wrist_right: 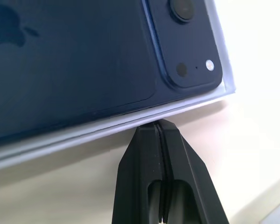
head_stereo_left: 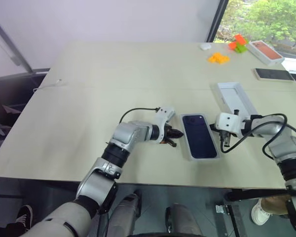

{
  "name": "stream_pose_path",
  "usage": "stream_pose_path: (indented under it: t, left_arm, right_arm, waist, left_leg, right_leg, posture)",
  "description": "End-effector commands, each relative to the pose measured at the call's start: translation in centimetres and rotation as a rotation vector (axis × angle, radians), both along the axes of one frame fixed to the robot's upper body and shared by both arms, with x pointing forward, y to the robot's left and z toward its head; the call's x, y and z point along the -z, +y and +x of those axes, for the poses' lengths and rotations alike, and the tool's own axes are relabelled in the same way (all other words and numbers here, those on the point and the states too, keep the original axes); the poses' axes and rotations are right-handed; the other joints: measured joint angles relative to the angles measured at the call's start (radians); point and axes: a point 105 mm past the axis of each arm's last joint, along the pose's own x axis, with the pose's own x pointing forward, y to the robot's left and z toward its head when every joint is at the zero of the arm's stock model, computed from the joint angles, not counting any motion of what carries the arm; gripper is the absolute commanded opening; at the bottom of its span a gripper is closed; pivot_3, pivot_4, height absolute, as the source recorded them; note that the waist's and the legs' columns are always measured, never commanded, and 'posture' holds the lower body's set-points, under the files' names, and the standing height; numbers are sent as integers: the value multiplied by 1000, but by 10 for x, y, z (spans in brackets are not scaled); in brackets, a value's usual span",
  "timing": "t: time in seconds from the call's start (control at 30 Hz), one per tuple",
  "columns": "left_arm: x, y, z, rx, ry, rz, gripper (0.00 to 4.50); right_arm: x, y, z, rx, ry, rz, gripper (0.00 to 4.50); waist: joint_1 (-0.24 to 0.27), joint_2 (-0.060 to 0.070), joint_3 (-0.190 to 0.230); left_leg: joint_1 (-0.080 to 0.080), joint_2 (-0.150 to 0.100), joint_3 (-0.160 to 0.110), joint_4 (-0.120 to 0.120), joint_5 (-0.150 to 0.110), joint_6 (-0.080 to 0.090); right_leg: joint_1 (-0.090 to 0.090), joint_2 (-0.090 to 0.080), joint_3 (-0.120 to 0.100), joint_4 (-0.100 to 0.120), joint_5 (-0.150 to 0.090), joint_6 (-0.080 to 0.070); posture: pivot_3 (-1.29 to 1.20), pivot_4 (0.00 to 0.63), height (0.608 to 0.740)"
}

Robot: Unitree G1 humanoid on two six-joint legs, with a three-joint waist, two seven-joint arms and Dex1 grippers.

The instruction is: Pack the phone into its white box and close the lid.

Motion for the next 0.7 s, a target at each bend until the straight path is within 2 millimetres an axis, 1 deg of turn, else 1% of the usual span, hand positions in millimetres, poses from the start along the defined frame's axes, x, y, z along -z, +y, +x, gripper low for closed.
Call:
stream_pose_path:
  t: [0.03,0.27,0.43,0.47,0.53,0.7]
  left_arm:
    - [-13,-13,-1,38,-46,-33,60]
    - [-17,-15,6,23,-62,-35,60]
    - [-11,-11,10,-12,-52,-20,60]
    - [-11,-11,9,-4,-47,-26,60]
    - [-12,-11,7,10,-51,-36,60]
    - [-18,-3,13,-30,-65,-49,60]
  right_arm:
    - [-11,-4,2,8,-22,1,0]
    - [-13,-5,1,-5,-14,-38,0]
    - [-10,-8,3,7,-18,-57,0]
    - [-10,-7,3,8,-18,-53,0]
    - [-12,-6,5,12,-16,-42,0]
    - [-16,-11,7,15,-18,-75,0]
  waist:
    - [0,0,0]
    - [0,0,0]
    - [-2,0,0]
    - [-2,0,0]
    - [-3,0,0]
    - [-5,0,0]
  left_leg:
    - [0,0,0,0,0,0]
    - [0,0,0,0,0,0]
    - [0,0,0,0,0,0]
    - [0,0,0,0,0,0]
    - [0,0,0,0,0,0]
    - [0,0,0,0,0,0]
  right_leg:
    - [0,0,0,0,0,0]
    - [0,0,0,0,0,1]
    - [0,0,0,0,0,1]
    - [0,0,0,0,0,1]
    - [0,0,0,0,0,1]
    - [0,0,0,0,0,1]
  posture:
    - [0,150,740]
    - [0,150,740]
    - [0,150,740]
    - [0,150,740]
    - [0,150,740]
    - [0,150,740]
